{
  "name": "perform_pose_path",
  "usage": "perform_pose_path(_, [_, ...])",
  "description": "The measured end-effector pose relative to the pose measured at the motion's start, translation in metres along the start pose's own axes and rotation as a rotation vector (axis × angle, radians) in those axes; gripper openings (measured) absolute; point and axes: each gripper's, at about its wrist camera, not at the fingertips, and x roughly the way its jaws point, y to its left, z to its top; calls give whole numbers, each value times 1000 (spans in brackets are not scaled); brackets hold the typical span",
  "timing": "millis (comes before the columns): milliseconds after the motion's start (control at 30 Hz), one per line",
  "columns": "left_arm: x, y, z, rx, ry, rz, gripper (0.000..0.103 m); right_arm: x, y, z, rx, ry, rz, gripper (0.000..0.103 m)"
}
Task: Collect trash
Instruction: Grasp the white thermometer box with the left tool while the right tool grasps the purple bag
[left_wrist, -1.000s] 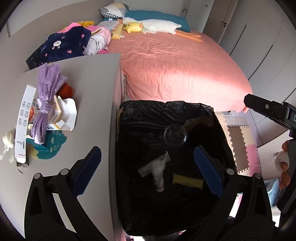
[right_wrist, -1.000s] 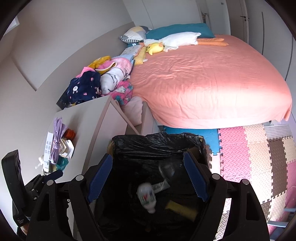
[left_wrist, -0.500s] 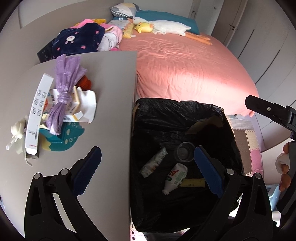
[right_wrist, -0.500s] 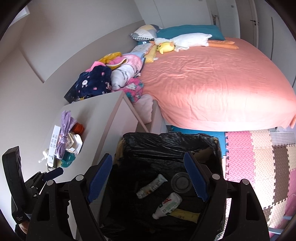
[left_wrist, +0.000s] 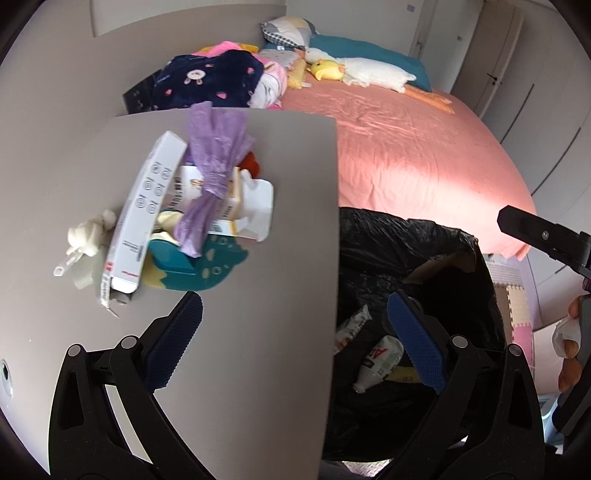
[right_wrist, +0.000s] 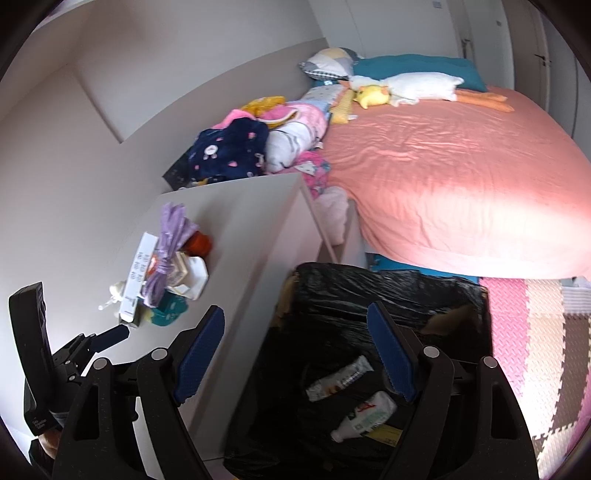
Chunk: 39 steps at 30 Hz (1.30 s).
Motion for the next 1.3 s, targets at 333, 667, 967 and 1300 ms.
perform_pose_path(333, [-2, 38, 5, -46, -13, 46, 83, 19, 32, 7, -44, 10, 81, 65])
perform_pose_path(667, [3, 74, 18, -78, -19, 86, 52, 45, 67, 16, -92, 45, 153, 48])
perform_pose_path(967, [15, 109, 38, -89, -18, 128, 52, 76, 93, 23, -113, 90, 177, 48])
perform_pose_path(1300, [38, 127, 48, -61, 20, 142, 52, 114, 115, 29, -107, 149, 214, 48])
